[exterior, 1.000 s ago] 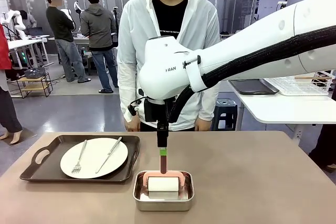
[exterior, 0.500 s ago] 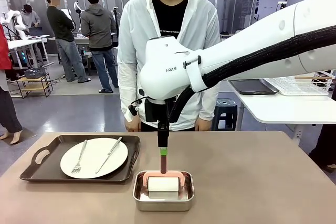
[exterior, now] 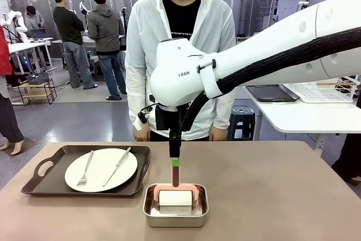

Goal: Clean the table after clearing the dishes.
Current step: When the right (or left) Handle tray is removed, use the right hand (or left hand) to clean the right (or left) side of the table with the Lint Roller.

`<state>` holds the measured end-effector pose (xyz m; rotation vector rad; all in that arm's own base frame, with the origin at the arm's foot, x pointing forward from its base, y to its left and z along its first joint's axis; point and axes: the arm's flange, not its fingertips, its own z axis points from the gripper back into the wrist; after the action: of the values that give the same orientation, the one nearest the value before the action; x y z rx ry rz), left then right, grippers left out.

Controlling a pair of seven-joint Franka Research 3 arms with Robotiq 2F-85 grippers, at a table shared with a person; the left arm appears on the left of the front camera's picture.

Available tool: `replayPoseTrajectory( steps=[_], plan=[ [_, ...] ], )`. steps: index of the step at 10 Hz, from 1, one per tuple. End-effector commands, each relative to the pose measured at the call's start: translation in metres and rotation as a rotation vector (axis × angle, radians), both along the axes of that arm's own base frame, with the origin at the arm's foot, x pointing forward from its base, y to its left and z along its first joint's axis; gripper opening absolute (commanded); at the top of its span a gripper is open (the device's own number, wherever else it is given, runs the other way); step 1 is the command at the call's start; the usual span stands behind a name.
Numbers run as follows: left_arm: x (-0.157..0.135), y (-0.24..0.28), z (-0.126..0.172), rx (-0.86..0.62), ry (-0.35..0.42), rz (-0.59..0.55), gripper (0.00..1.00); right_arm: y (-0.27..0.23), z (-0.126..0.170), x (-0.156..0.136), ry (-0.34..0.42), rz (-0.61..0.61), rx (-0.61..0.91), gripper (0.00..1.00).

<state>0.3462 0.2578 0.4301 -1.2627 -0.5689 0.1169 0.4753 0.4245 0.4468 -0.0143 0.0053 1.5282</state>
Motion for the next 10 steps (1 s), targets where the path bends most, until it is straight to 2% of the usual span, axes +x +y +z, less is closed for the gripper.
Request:
replayPoseTrajectory(
  steps=[1, 5, 8, 9, 10],
  plan=[
    [-0.002, 0.002, 0.001, -0.001, -0.004, 0.0, 1.0, -0.001, -0.001, -0.002, 0.002, 0.0, -0.002, 1.0],
    [-0.002, 0.002, 0.001, -0.001, -0.004, 0.0, 1.0, 0.0, 0.0, 0.0, 0.0, 0.0, 0.0, 1.0],
    [-0.002, 0.002, 0.001, -0.001, -0.004, 0.0, 1.0, -0.016, 0.05, 0.007, 0.017, -0.163, 0.184, 1.0],
    [-0.002, 0.002, 0.001, -0.001, -0.004, 0.0, 1.0, -0.032, 0.065, 0.006, 0.044, -0.238, 0.241, 1.0],
    [-0.002, 0.002, 0.001, -0.001, -0.004, 0.0, 1.0, -0.051, 0.075, 0.003, 0.162, -0.29, 0.332, 1.0]
  ],
)
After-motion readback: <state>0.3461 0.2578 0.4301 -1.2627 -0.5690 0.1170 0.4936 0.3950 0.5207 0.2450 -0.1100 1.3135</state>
